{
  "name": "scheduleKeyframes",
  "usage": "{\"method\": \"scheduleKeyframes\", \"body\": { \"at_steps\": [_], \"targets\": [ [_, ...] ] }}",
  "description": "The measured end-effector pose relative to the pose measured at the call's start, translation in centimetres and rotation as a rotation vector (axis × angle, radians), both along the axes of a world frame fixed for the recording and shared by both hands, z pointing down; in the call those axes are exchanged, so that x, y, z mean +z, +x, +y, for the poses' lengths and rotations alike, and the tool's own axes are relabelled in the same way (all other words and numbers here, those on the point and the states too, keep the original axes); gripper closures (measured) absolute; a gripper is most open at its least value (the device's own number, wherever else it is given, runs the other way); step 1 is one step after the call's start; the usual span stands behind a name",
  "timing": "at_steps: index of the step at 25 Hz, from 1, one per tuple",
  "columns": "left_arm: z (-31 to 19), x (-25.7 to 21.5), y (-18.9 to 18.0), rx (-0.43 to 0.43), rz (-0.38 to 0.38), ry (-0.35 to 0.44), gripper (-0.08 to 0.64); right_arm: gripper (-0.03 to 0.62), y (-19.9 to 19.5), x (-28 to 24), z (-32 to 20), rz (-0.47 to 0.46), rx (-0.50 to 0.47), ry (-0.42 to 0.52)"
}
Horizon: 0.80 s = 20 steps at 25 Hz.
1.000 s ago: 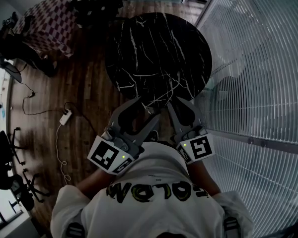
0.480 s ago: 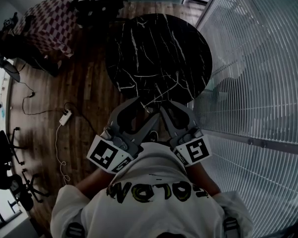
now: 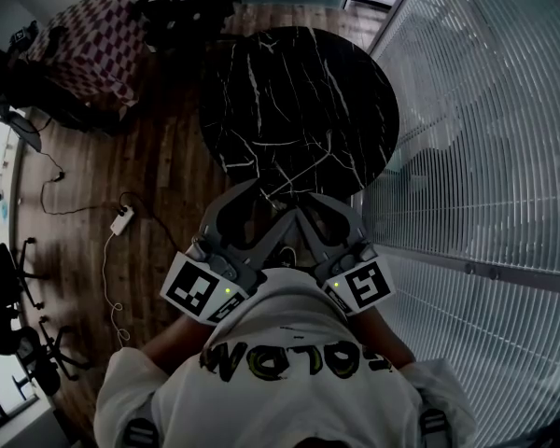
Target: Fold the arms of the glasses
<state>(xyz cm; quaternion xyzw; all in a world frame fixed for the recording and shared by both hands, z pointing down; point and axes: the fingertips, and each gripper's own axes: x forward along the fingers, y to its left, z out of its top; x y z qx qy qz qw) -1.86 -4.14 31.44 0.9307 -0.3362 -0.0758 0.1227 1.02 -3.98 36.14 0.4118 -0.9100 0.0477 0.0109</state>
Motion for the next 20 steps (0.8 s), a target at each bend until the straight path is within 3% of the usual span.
{"method": "scheduleKeyframes", "body": {
  "at_steps": [14,20],
  "targets": [
    [0.0,-0.2,-0.2,-0.004,-0.002,0.004,0.342,0.532,-0.6,-0.3,0.8,0.002,-0.044,0.002],
    [-0.2,1.1,-0.1,0.029,-0.056,-0.017,0.342,0.532,2.1,-2.2,-0.3,0.141,0.088,0.127]
  ]
}}
